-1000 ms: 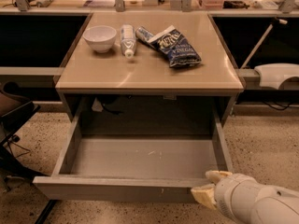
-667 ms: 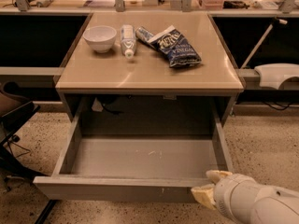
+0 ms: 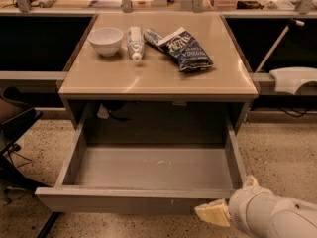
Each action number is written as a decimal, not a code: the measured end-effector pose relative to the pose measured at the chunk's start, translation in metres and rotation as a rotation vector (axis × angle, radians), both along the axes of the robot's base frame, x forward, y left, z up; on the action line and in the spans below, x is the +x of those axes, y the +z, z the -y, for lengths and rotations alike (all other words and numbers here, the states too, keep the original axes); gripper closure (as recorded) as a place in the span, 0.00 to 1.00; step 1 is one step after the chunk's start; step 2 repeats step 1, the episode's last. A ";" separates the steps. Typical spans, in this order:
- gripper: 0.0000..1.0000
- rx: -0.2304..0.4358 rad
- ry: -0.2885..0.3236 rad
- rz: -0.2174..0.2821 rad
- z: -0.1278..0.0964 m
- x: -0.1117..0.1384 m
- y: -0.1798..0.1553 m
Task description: Open top drawer
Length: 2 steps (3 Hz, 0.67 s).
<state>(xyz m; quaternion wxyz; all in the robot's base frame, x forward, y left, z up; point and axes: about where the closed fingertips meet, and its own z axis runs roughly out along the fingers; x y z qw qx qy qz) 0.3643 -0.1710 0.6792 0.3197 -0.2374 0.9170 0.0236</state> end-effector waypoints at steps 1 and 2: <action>0.00 0.000 0.000 0.000 0.000 0.000 0.000; 0.00 0.000 0.000 0.000 0.000 0.000 0.000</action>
Offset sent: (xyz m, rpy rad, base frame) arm 0.0000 0.0000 0.0000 0.0000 0.0000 0.0000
